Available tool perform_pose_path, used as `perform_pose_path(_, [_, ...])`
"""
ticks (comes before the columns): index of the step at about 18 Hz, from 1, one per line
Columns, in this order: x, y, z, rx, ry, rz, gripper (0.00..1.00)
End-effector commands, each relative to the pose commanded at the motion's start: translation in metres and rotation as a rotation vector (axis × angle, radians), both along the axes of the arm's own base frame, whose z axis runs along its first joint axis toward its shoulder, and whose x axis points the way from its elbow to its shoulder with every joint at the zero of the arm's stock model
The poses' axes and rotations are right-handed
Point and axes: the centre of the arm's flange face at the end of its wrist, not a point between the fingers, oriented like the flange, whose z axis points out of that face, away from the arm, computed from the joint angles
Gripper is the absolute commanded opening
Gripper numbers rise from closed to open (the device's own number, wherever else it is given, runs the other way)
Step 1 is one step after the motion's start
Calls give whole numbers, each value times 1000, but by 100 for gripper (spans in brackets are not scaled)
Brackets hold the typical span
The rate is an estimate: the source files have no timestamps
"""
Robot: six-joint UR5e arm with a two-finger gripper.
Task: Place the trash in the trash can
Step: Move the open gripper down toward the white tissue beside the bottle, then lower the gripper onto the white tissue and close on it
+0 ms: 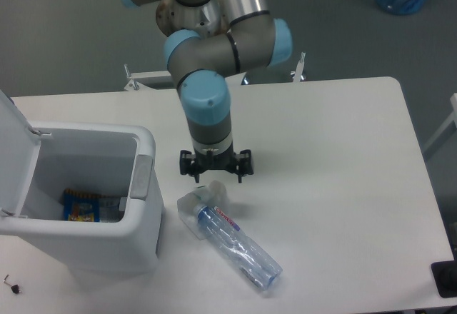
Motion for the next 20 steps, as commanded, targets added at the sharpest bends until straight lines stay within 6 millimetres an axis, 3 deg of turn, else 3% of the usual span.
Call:
perform_pose_path(9, [-3, 4, -23, -13, -14, -2, 100])
perform_pose_path(17, [-8, 9, -27, 5, 1, -5, 100])
perform_pose_path(20, [-9, 10, -28, 7, 4, -2, 84])
